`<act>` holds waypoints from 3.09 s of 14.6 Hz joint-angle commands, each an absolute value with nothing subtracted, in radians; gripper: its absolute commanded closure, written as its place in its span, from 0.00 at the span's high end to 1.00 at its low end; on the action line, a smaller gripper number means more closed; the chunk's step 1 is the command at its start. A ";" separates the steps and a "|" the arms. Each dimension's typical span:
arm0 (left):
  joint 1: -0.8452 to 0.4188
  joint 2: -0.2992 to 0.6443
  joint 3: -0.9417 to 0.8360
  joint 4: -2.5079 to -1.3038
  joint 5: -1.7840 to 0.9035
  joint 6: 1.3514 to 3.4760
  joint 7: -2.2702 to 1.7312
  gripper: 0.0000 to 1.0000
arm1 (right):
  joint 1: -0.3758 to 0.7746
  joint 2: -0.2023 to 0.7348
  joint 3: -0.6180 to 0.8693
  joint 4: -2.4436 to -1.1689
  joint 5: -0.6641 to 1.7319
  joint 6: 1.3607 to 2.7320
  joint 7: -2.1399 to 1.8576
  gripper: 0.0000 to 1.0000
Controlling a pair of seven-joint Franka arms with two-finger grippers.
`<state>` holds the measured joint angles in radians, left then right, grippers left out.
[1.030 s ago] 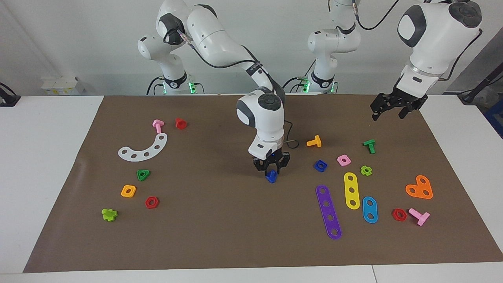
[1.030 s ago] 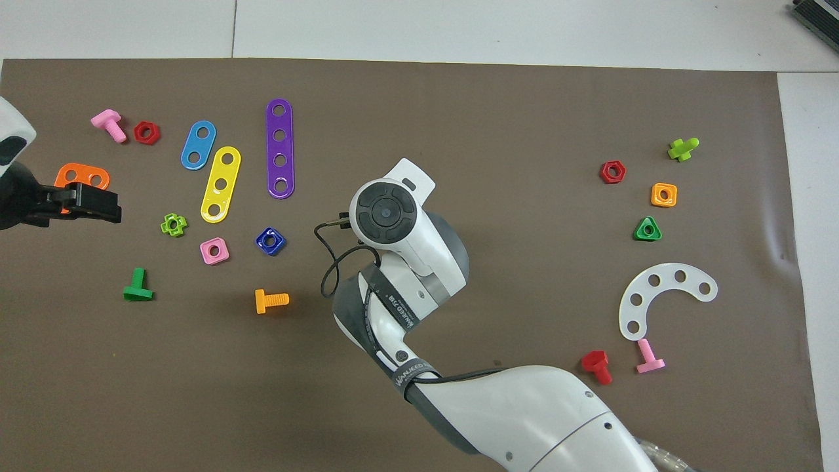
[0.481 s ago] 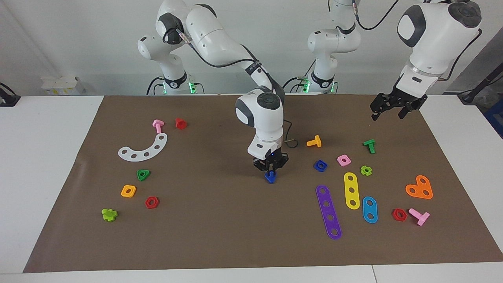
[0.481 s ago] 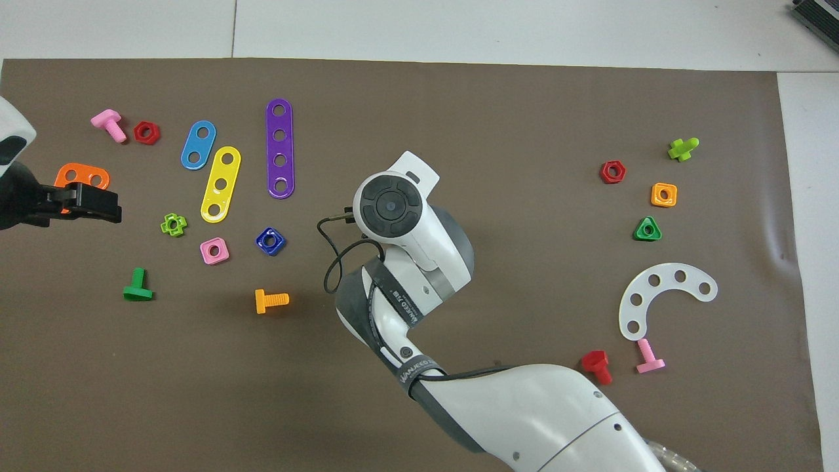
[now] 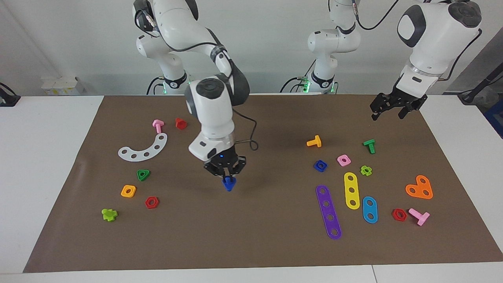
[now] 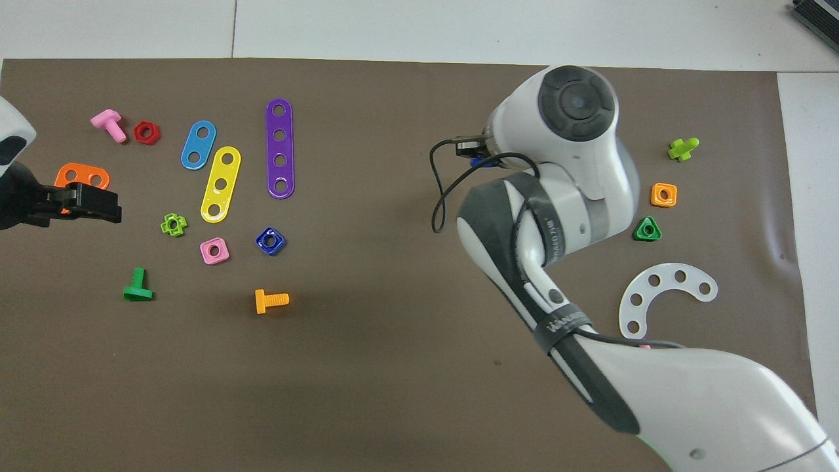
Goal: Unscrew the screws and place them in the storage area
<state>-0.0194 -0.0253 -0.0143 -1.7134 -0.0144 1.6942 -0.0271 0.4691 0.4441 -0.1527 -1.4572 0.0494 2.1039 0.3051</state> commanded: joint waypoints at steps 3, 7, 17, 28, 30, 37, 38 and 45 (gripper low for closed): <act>-0.011 -0.054 -0.018 -1.741 -0.032 1.703 -0.028 1.00 | 0.293 0.273 -0.135 -1.718 0.049 2.120 0.031 0.00; -0.011 -0.054 -0.018 -1.741 -0.032 1.703 -0.028 1.00 | 0.219 0.218 -0.135 -1.925 0.051 2.284 -0.066 0.00; -0.011 -0.054 -0.018 -1.741 -0.034 1.703 -0.028 1.00 | 0.186 0.216 -0.135 -2.120 0.051 2.502 -0.097 0.00; -0.011 -0.054 -0.018 -1.741 -0.032 1.703 -0.028 1.00 | 0.143 0.115 -0.160 -1.738 0.045 1.984 0.020 1.00; -0.011 -0.054 -0.018 -1.741 -0.034 1.703 -0.028 1.00 | 0.115 0.052 -0.160 -1.706 0.031 1.851 0.020 1.00; -0.011 -0.054 -0.018 -1.741 -0.034 1.703 -0.028 1.00 | -0.011 -0.037 -0.166 -1.660 0.018 1.588 0.022 1.00; -0.011 -0.054 -0.018 -1.741 -0.034 1.703 -0.028 1.00 | -0.008 -0.038 -0.166 -1.663 0.018 1.586 0.021 1.00; -0.011 -0.054 -0.018 -1.741 -0.034 1.703 -0.028 1.00 | 0.002 -0.029 -0.152 -1.580 0.018 1.516 -0.023 1.00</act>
